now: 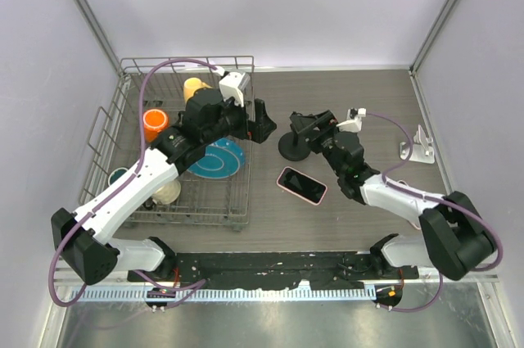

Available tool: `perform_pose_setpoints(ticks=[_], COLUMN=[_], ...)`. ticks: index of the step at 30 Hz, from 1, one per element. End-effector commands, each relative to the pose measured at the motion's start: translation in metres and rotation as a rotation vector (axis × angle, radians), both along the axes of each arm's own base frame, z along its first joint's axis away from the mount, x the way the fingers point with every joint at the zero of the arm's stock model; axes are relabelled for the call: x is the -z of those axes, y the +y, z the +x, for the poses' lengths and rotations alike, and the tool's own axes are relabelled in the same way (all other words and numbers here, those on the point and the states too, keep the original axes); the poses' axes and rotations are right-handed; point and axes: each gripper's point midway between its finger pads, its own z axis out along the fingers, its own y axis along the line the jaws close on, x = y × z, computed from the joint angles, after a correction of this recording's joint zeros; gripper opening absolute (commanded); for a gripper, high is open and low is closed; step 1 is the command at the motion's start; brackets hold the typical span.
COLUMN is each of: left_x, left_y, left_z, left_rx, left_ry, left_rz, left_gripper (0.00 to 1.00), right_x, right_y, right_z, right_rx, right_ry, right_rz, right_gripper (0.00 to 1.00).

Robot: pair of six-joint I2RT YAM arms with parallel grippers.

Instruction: Place the phone on the phone stand

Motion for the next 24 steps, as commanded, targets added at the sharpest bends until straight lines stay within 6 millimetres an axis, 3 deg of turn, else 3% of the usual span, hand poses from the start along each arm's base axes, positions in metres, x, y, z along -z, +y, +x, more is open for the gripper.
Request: perform_pose_setpoints(ticks=[1,5,6,10,11,13,14,15,19,24], left_x=[-0.019,-0.025,-0.026,-0.026,-0.025,-0.022,-0.022,-0.023,-0.024,-0.024], left_y=[-0.003,-0.006,-0.007,-0.01,-0.011,-0.011,-0.011,-0.011,-0.014,-0.014], left_z=[-0.002,-0.006,-0.008,-0.01,-0.01,-0.009,-0.008,-0.009,-0.011,-0.011], left_rx=[0.012,0.03,0.04,0.056,0.054,0.053,0.052,0.052,0.069,0.067], left_ry=[-0.043,-0.039,-0.035,-0.023,-0.02,-0.018,-0.016,-0.016,-0.01,-0.009], left_rz=[-0.033,-0.055,-0.062,-0.077,-0.076,-0.071,-0.071,-0.073,-0.086,-0.084], left_gripper=[1.0,1.0,1.0,1.0,1.0,1.0,1.0,1.0,1.0,1.0], right_x=[-0.019,-0.022,-0.019,-0.026,-0.034,-0.019,-0.025,-0.019,-0.019,-0.021], right_y=[-0.007,-0.016,-0.026,-0.034,-0.033,-0.027,-0.024,-0.021,-0.014,-0.006], right_z=[-0.019,-0.036,-0.031,-0.017,-0.011,-0.003,0.002,0.005,0.012,0.017], right_rx=[-0.045,-0.078,-0.037,-0.048,-0.059,-0.109,-0.117,-0.127,-0.154,-0.17], right_ry=[-0.075,-0.088,-0.061,-0.039,-0.039,0.057,0.059,0.08,0.081,0.084], right_rz=[-0.101,-0.212,-0.227,-0.138,-0.109,-0.064,-0.041,-0.022,0.04,0.124], right_gripper=[0.84,0.89,0.92,0.92,0.91,0.89,0.88,0.87,0.86,0.77])
